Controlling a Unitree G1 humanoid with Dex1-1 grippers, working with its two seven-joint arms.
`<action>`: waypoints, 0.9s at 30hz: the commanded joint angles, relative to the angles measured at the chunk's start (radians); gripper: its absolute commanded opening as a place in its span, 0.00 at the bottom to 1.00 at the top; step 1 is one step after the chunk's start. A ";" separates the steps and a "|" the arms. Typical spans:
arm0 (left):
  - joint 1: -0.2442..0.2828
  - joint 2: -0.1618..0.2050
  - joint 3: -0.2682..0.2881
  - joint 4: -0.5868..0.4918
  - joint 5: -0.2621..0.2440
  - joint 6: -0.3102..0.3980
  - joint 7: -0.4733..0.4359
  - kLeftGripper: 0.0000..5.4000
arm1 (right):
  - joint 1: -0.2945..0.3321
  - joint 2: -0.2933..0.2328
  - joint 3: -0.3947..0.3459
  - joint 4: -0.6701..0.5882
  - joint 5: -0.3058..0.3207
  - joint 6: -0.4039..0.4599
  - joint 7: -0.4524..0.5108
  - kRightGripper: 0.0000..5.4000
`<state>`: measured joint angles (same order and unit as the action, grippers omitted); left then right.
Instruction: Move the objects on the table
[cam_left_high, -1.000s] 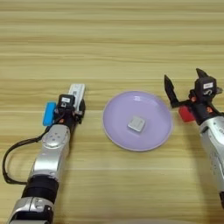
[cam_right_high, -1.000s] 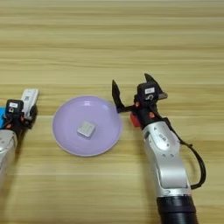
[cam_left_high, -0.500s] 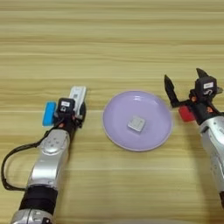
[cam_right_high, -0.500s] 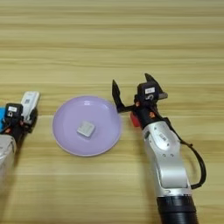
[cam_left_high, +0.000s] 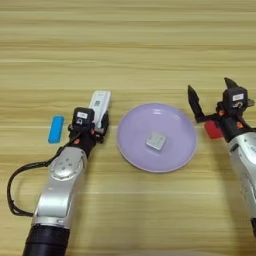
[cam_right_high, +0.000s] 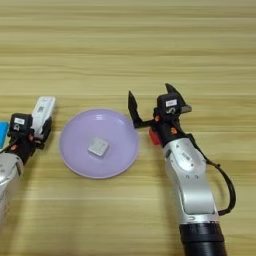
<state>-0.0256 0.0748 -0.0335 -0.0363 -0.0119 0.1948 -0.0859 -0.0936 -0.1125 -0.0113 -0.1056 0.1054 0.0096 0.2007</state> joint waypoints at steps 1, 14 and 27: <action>0.011 0.001 -0.005 -0.074 0.007 0.040 0.008 0.53 | -0.015 -0.001 -0.001 0.004 -0.002 0.006 -0.004 1.00; 0.049 -0.059 -0.174 -0.142 0.025 0.105 -0.025 0.53 | -0.016 0.000 0.000 0.006 -0.004 0.005 -0.006 1.00; 0.032 -0.076 -0.253 -0.044 0.054 0.092 -0.029 0.53 | -0.019 0.004 0.003 0.005 -0.008 0.007 -0.009 1.00</action>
<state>0.0218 0.0073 -0.2807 -0.0925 0.0325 0.2874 -0.1141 -0.0988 -0.1095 -0.0090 -0.1045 0.1021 0.0096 0.1985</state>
